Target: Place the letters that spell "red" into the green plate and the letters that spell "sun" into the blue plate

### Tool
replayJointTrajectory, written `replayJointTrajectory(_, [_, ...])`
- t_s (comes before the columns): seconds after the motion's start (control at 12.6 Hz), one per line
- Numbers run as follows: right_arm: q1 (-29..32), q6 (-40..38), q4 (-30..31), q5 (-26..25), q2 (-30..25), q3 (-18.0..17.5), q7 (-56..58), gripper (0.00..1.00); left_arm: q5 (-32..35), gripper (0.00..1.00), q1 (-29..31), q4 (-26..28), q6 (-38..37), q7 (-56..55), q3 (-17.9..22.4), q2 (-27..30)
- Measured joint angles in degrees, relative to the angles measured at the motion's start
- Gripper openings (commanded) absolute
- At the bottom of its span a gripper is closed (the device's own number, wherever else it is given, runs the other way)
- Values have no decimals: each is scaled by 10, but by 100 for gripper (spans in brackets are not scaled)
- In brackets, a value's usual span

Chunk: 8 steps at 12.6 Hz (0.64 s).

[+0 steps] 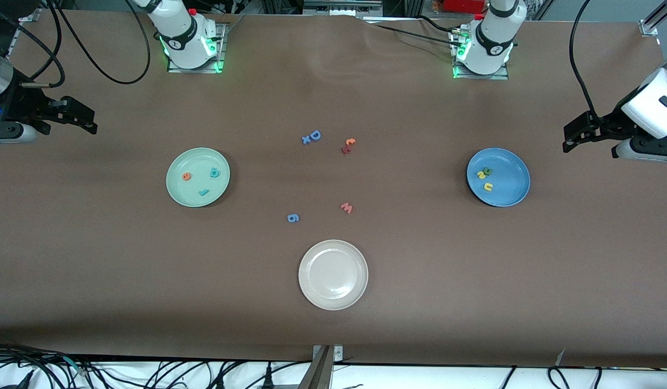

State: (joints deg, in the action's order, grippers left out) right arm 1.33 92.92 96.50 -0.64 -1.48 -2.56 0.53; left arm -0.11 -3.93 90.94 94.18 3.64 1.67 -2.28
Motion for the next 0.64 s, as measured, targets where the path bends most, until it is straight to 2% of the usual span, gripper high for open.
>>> replayJointTrajectory(0.64, [0,0,0,0,0,0,0,100,0,100,-2,-7,1,0,-3,-1])
